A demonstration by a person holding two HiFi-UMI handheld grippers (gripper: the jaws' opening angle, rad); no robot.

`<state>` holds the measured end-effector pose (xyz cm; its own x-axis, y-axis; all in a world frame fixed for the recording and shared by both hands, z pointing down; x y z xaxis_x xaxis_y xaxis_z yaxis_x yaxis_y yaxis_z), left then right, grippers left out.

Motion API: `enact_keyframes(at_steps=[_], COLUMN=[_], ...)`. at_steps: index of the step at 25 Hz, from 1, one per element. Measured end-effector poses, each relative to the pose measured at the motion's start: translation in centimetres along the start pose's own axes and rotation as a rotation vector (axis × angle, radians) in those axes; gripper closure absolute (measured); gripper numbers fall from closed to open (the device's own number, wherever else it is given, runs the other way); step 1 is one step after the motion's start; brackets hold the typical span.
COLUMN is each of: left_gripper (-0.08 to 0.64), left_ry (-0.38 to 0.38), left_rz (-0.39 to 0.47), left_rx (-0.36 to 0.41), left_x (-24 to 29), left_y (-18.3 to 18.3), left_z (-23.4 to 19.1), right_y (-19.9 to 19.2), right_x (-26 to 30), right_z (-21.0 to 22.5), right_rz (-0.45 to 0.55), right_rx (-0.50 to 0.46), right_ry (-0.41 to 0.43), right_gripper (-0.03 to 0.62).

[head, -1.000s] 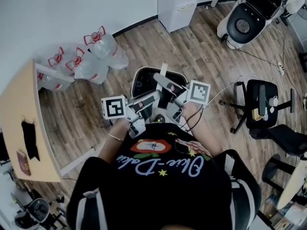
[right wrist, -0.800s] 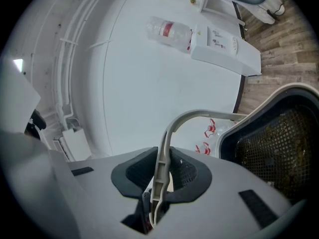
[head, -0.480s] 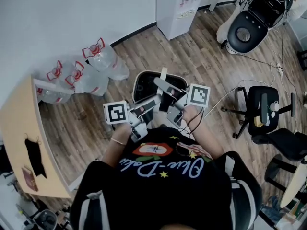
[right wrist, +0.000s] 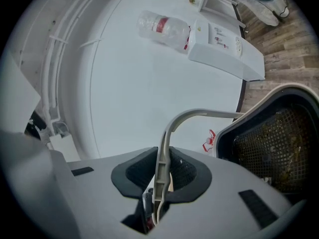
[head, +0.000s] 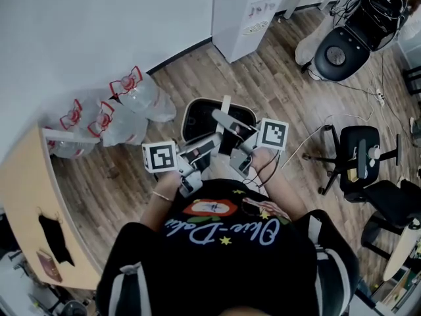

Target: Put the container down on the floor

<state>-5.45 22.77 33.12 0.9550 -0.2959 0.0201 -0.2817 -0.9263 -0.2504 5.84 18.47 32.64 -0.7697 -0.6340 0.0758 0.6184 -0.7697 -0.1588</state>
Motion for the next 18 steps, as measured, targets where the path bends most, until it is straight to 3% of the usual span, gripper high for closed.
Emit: enact_keyframes(at_steps=[13,18], left_gripper=[0.508,0.509], left_ry=[-0.03,-0.041], left_rz=[-0.089,-0.108], left_rx=[-0.018,0.007], left_x=[-2.2,-2.3], left_y=[10.9,12.3], left_z=[-3.8,-3.9], right_y=[3.9,4.6], right_x=[9.9,10.9], right_z=[0.6,0.1], right_rz=[0.058,0.075], right_rx=[0.019,0.006], right_ry=[-0.068,-0.07], right_gripper=[0.535,0.535])
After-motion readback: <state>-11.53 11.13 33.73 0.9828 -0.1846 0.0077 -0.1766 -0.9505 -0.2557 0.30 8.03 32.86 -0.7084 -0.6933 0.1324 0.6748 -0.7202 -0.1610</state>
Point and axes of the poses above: the fingertips, and each gripper's own axes: x forward along the fingers, z to its right, y out of its top, the point moved 6 cm from there along -x, backward along the fingers, and after that the axes turned 3 degrees about x, right-handed, at the moved point
